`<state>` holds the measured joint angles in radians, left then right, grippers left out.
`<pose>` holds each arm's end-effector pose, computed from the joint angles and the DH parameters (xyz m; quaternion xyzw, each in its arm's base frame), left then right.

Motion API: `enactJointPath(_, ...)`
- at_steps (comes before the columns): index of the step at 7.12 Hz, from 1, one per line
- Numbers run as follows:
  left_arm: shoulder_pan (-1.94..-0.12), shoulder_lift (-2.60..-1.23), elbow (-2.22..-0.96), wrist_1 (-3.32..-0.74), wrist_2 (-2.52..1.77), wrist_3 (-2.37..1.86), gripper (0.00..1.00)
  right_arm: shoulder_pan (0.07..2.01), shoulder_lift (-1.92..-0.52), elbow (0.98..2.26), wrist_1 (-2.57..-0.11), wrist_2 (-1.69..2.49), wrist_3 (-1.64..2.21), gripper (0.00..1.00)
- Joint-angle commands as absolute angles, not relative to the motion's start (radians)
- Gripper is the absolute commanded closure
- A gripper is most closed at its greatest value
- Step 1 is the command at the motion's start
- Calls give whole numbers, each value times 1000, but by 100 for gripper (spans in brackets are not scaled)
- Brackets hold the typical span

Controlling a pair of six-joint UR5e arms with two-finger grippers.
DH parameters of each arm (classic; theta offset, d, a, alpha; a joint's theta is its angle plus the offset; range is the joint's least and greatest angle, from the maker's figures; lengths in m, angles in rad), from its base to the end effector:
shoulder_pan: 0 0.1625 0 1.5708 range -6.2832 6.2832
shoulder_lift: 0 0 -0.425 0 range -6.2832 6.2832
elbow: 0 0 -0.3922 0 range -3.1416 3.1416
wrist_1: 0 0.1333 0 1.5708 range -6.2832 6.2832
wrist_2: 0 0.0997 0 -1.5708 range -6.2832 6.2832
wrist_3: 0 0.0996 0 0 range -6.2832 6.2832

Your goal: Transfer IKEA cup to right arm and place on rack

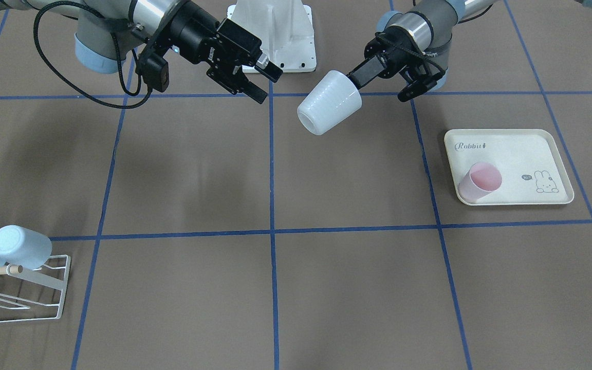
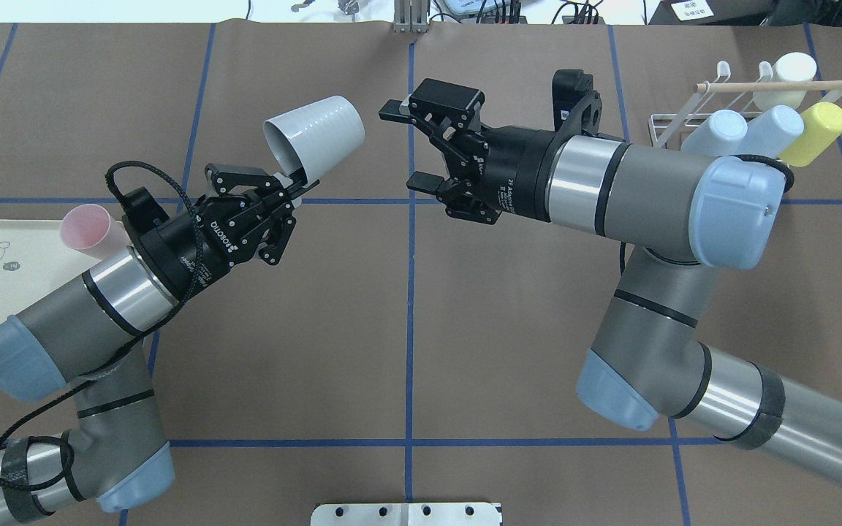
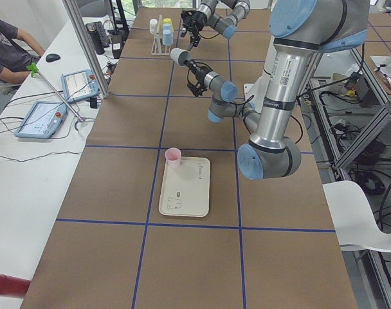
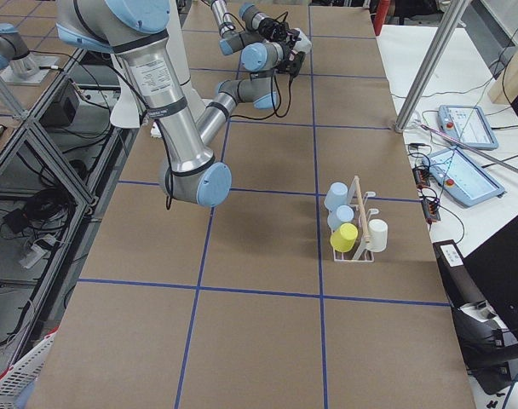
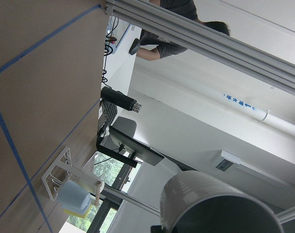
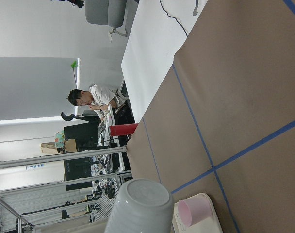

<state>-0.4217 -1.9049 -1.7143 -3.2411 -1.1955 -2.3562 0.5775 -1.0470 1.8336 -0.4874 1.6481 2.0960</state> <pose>0.3967 -0.3641 0.2496 -0.0687 0.8655 -0.4008 0.2925 -0.3965 -0.4083 0.1283 -0.0019 -0.8043 0.2843 0.5217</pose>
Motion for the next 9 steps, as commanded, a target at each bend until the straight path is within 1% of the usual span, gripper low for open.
enactJointPath(1,-414,-1916,-1715,-3240,-1190,-2356,100,555,-1045,1819,-470,1623,2109,0)
enactJointPath(3,-362,-1937,-1713,-3235,-1143,-2349,100,548,-1045,1799,-439,1609,2109,0)
enactJointPath(9,-301,-1971,-1713,-3224,-1095,-2333,100,548,-1043,1795,-439,1608,2109,0)
